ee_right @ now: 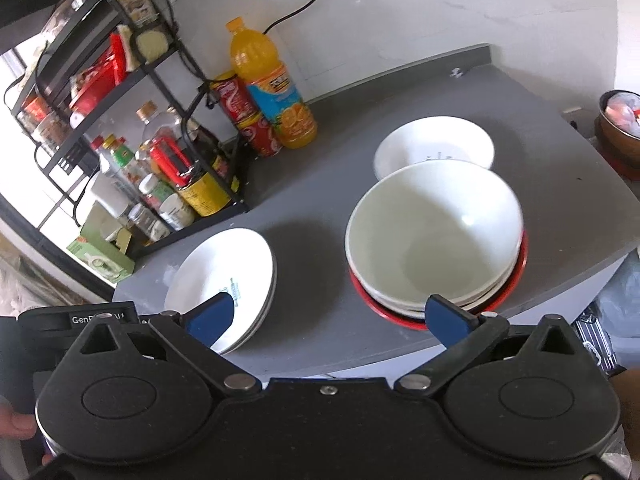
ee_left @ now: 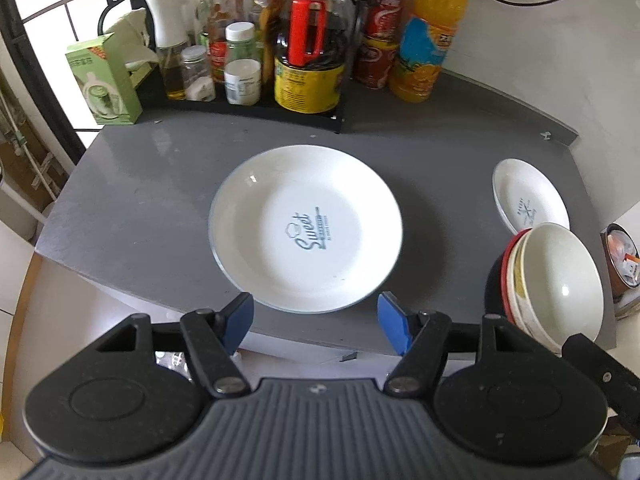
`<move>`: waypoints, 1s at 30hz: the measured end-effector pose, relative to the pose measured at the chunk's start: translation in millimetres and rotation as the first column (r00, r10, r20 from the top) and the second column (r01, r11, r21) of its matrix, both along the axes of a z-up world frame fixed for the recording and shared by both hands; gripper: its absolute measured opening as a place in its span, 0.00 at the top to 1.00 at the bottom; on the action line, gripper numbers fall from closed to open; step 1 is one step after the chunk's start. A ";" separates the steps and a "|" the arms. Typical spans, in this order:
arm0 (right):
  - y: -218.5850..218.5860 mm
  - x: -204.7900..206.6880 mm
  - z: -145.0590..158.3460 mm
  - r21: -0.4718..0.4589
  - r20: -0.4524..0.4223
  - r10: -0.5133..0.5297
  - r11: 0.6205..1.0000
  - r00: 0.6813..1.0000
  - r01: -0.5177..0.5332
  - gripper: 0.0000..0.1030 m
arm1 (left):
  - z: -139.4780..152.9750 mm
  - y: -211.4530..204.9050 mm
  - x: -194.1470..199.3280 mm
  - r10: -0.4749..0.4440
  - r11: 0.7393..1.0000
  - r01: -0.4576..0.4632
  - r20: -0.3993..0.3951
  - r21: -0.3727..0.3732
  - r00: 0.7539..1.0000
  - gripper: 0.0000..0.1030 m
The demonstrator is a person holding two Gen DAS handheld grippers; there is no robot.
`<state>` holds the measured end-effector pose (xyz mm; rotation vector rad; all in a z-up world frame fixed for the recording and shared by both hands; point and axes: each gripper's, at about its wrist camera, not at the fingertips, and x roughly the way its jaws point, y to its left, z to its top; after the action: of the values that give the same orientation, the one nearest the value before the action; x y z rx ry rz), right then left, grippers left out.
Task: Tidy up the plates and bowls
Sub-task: 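Move both grippers to the rim of the white 'BAKERY' plate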
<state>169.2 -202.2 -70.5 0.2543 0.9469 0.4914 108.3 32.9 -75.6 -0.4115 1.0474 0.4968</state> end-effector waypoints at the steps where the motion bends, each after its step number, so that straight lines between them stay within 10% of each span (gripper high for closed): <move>1: -2.5 2.0 -0.1 0.008 -0.003 -0.007 1.000 1.000 0.007 0.00 | -0.2 -2.1 2.6 -0.003 1.000 0.003 0.002 -0.005 1.000 0.35; 30: -75.2 149.1 -28.6 -0.034 -0.035 -0.271 0.962 0.962 0.269 0.03 | -28.8 -60.6 206.3 -0.237 0.970 0.236 -0.003 -0.052 0.972 0.35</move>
<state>318.4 -277.5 -99.1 0.3630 0.9401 0.2222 314.7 -27.7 -104.3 -0.3240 1.1038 0.2594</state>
